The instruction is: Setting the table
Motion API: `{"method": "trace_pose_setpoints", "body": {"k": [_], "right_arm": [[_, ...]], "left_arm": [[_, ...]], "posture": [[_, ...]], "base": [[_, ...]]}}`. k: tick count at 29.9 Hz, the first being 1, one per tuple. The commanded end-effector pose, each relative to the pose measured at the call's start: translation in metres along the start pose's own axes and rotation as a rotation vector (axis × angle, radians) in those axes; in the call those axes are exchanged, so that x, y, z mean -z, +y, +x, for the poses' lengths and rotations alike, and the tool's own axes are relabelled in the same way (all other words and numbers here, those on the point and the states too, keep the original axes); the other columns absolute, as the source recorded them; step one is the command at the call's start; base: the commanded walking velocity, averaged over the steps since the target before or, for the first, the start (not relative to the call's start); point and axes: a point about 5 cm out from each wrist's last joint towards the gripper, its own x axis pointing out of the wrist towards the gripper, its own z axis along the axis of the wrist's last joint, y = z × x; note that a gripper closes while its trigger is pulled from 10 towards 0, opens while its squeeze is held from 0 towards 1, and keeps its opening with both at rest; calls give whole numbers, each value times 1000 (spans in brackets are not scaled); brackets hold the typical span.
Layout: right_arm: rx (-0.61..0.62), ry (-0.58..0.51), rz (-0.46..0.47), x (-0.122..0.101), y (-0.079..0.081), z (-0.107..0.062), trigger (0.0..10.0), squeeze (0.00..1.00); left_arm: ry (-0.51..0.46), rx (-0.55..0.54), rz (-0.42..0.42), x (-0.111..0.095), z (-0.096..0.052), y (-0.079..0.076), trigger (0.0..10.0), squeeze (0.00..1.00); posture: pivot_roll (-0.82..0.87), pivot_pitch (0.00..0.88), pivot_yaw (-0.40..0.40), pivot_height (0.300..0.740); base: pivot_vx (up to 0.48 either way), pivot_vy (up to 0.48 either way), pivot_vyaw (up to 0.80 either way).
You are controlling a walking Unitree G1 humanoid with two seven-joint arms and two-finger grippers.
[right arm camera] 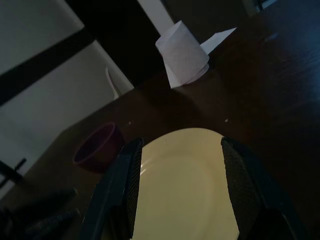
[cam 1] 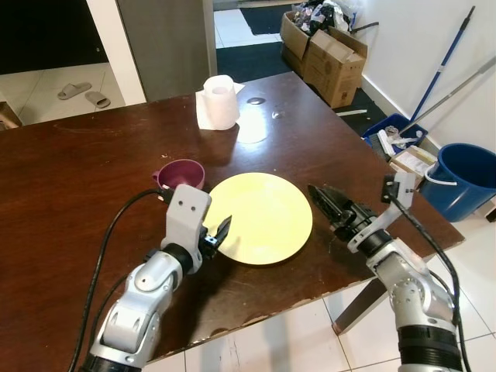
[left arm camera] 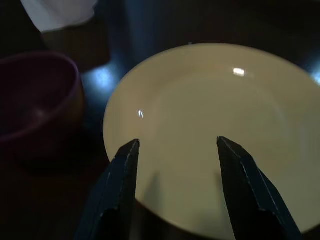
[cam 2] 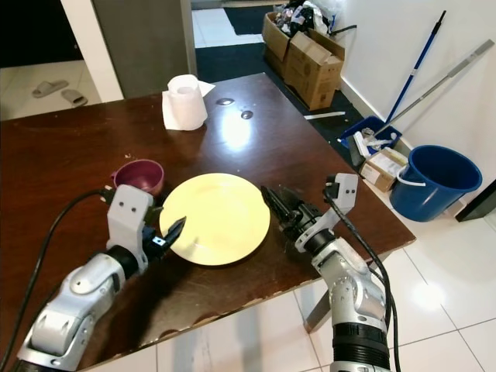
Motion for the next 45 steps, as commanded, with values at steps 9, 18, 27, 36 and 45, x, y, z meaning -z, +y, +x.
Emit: {"method": "trace_pose_setpoints", "body": {"k": [9, 18, 27, 36, 45], "right_arm": [[68, -96, 109, -14, -13, -11, 10000, 0], [107, -133, 119, -23, -18, -20, 10000, 0], [17, -51, 215, -1, 0, -15, 10000, 333], [44, 13, 317, 29, -2, -23, 10000, 1000], [7, 64, 472, 60, -1, -14, 10000, 0]], "left_arm": [[80, 63, 59, 34, 8, -25, 10000, 0], [174, 98, 320, 64, -6, -18, 10000, 0], [131, 121, 290, 57, -7, -24, 10000, 0], [117, 120, 296, 55, -11, -21, 10000, 0], [139, 106, 311, 58, -20, -11, 10000, 0]], "posture": [[-39, 107, 129, 740], [-37, 114, 127, 740], [-32, 110, 125, 740], [-24, 108, 127, 740], [13, 102, 134, 740]], "base": [[0, 0, 0], [0, 0, 0], [0, 0, 0], [0, 0, 0], [0, 0, 0]]}}
